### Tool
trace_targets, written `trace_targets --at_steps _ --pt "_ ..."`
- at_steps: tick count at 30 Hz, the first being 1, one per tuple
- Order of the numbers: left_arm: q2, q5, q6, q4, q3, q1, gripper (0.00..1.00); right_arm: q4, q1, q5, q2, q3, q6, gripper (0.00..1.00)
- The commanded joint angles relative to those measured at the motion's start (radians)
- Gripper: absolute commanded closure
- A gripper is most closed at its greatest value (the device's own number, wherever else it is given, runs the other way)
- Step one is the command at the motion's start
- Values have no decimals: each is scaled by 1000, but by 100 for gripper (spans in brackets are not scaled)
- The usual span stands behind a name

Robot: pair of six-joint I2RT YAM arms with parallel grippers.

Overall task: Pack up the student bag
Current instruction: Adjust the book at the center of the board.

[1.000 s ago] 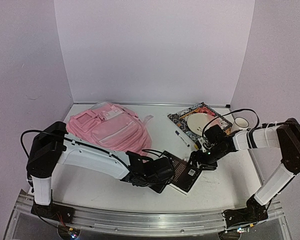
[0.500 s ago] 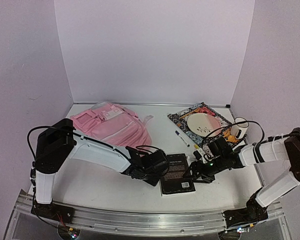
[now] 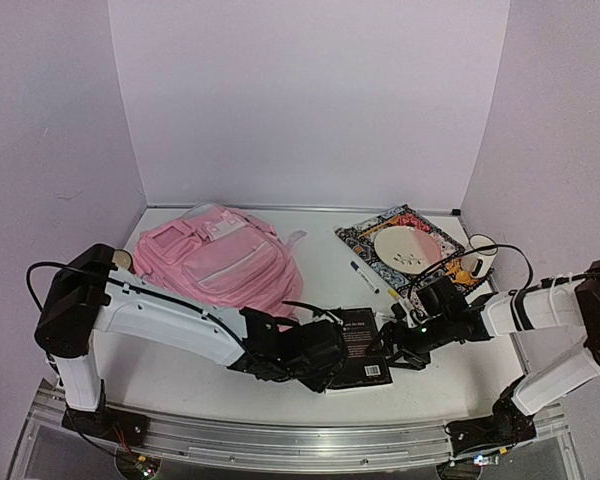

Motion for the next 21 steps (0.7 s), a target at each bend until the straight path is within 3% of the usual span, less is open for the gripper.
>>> trace_targets --at_steps 1,8,21 --pt "2 3 41 -15 88 -60 30 -21 2 40 13 -22 13 22" --pt "46 38 42 -18 106 -71 29 -15 1 24 29 -21 10 22" --pt "82 140 -102 61 1 33 50 2 1 0 46 -17 4 22"
